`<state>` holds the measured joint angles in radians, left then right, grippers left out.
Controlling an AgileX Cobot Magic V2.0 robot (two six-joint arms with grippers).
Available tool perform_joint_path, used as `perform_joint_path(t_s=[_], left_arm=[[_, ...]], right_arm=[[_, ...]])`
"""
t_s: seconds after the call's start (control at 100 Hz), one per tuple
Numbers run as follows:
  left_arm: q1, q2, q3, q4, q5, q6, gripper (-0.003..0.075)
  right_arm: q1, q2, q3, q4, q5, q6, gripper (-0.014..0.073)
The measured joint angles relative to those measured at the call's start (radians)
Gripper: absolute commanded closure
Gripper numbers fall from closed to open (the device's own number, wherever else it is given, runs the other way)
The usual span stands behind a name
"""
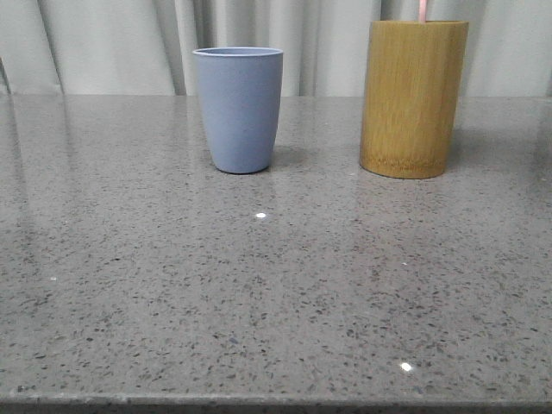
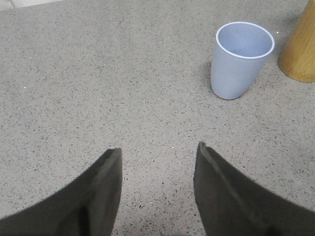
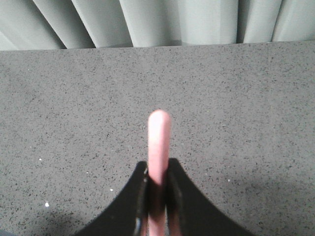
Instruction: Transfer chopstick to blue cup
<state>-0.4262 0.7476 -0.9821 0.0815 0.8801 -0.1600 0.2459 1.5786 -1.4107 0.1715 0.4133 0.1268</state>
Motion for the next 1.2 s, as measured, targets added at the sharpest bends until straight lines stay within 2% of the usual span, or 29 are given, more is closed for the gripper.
perform_joint_path(t_s=[0.26, 0.55, 0.77, 1.2], left_arm=[[0.000, 0.000, 0.000, 0.008, 0.001, 0.000, 0.0383], [0.000, 0.000, 0.000, 0.010, 0.001, 0.000, 0.0383], [0.000, 0.000, 0.000, 0.010, 0.012, 0.000, 0.0383], [0.000, 0.000, 0.000, 0.010, 0.020, 0.000, 0.0383]], right_arm=[[0.001, -0.014, 0.000, 0.000, -0.013, 0.000, 0.0655], [0.037, -0.145, -0.006, 0.000, -0.110, -0.051, 0.0655], [0.082, -0.177, -0.100, 0.000, -0.096, -0.091, 0.0655], [0.295, -0.136, -0.193, 0.000, -0.107, -0.101, 0.0655]])
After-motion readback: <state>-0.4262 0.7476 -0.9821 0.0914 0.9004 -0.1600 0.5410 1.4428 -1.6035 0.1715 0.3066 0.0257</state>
